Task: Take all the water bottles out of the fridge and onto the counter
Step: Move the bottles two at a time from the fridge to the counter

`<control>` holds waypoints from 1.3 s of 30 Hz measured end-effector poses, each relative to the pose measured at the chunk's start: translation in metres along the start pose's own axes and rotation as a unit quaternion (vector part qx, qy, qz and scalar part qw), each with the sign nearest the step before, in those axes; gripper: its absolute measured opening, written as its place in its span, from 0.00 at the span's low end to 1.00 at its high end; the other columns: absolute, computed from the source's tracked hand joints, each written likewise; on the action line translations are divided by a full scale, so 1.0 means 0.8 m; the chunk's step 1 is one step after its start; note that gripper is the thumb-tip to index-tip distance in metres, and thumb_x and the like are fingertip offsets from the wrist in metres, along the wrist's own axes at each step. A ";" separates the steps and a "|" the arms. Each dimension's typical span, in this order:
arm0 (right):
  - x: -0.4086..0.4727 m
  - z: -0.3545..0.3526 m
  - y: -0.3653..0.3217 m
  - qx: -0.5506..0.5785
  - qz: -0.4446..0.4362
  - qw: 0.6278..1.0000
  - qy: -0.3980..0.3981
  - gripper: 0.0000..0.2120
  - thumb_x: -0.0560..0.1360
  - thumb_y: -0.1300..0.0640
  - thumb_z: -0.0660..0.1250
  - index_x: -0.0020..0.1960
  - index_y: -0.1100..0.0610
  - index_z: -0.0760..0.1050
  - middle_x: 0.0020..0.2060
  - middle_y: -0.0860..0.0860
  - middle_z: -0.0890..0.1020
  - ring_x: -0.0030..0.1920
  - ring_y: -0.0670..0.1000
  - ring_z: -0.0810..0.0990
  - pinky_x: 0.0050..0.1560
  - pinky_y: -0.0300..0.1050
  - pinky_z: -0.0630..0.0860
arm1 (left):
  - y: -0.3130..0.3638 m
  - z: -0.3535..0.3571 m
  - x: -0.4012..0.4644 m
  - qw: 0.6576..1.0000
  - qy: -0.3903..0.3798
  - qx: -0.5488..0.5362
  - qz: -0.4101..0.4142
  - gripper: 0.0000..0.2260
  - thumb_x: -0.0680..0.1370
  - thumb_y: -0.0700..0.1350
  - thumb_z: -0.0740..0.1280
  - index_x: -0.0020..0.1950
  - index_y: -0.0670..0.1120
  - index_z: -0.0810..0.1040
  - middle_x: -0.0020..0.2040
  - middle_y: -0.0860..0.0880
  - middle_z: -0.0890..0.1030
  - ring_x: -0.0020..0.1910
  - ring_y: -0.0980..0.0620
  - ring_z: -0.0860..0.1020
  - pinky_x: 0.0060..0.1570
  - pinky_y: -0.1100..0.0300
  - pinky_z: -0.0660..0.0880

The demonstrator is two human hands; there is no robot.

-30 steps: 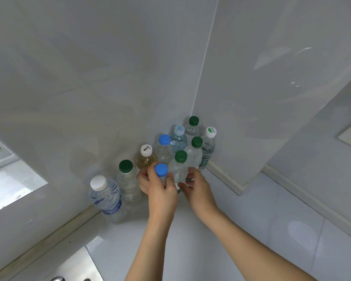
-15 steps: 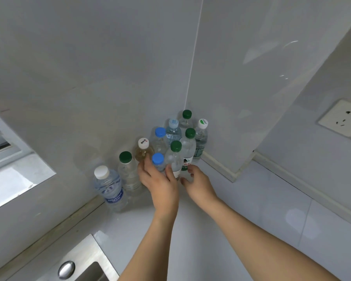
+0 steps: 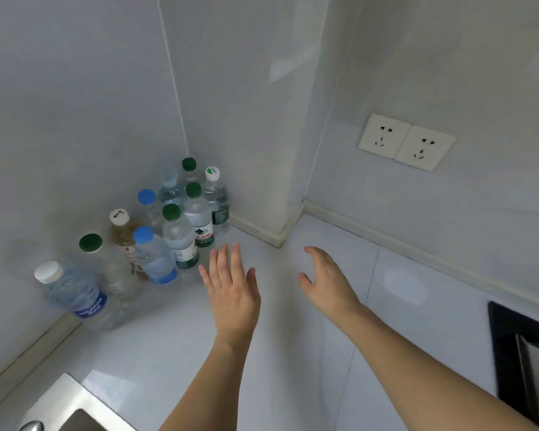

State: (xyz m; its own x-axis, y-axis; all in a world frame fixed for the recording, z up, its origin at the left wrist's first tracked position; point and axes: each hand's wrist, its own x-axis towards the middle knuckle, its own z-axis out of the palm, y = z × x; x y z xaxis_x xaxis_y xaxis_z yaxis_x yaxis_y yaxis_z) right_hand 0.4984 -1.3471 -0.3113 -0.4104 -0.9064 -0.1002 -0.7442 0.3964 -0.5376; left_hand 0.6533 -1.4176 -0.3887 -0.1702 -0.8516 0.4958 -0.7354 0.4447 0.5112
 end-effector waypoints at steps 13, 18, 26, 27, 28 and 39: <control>-0.227 -0.175 0.191 -0.040 0.128 0.986 0.103 0.26 0.79 0.57 0.60 0.75 0.55 0.58 0.73 0.50 0.63 0.72 0.48 0.63 0.69 0.39 0.61 | 0.264 0.013 -0.133 0.943 -0.203 -0.037 0.262 0.24 0.82 0.48 0.52 0.76 0.41 0.58 0.76 0.43 0.64 0.77 0.45 0.56 0.75 0.47 0.48; -0.366 -0.233 0.274 -0.029 0.215 0.963 0.157 0.24 0.77 0.58 0.63 0.71 0.57 0.63 0.68 0.53 0.70 0.67 0.53 0.70 0.64 0.43 0.67 | 0.388 0.007 -0.235 0.900 -0.260 -0.040 0.348 0.24 0.82 0.49 0.50 0.77 0.43 0.55 0.77 0.45 0.63 0.77 0.46 0.55 0.75 0.50 0.43; -0.592 -0.302 0.383 -0.013 0.307 0.916 0.259 0.24 0.78 0.57 0.64 0.72 0.54 0.62 0.69 0.50 0.68 0.69 0.49 0.68 0.67 0.44 0.68 | 0.590 -0.025 -0.371 0.838 -0.268 -0.062 0.472 0.25 0.82 0.49 0.48 0.77 0.42 0.59 0.77 0.45 0.62 0.78 0.45 0.56 0.76 0.48 0.48; -0.616 -0.308 0.394 -0.015 0.318 0.909 0.267 0.25 0.78 0.57 0.64 0.73 0.54 0.61 0.70 0.50 0.67 0.70 0.49 0.67 0.68 0.45 0.67 | 0.610 -0.029 -0.390 0.829 -0.266 -0.071 0.486 0.24 0.82 0.48 0.50 0.78 0.42 0.58 0.77 0.45 0.61 0.78 0.45 0.55 0.76 0.48 0.46; -0.645 -0.316 0.406 -0.017 0.333 0.901 0.278 0.26 0.78 0.57 0.64 0.73 0.54 0.61 0.71 0.50 0.67 0.70 0.49 0.67 0.69 0.45 0.66 | 0.634 -0.035 -0.411 0.820 -0.270 -0.081 0.499 0.24 0.82 0.48 0.51 0.78 0.42 0.57 0.78 0.45 0.60 0.78 0.45 0.54 0.76 0.48 0.45; -0.952 -0.428 0.501 -0.056 0.459 0.784 0.413 0.26 0.78 0.58 0.62 0.74 0.58 0.60 0.72 0.54 0.66 0.72 0.53 0.64 0.72 0.45 0.61 | 0.907 -0.133 -0.609 0.678 -0.257 -0.233 0.648 0.24 0.83 0.47 0.55 0.78 0.42 0.56 0.77 0.46 0.59 0.78 0.46 0.52 0.77 0.49 0.46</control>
State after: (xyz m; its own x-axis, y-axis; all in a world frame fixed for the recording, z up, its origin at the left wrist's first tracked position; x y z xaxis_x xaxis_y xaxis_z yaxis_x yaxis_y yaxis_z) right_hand 0.3322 -0.4476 -0.1639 -0.9676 0.1550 0.1993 0.0432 0.8794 -0.4742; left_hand 0.2722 -0.6501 -0.1846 -0.7697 0.4062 0.4924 0.5163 0.8499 0.1059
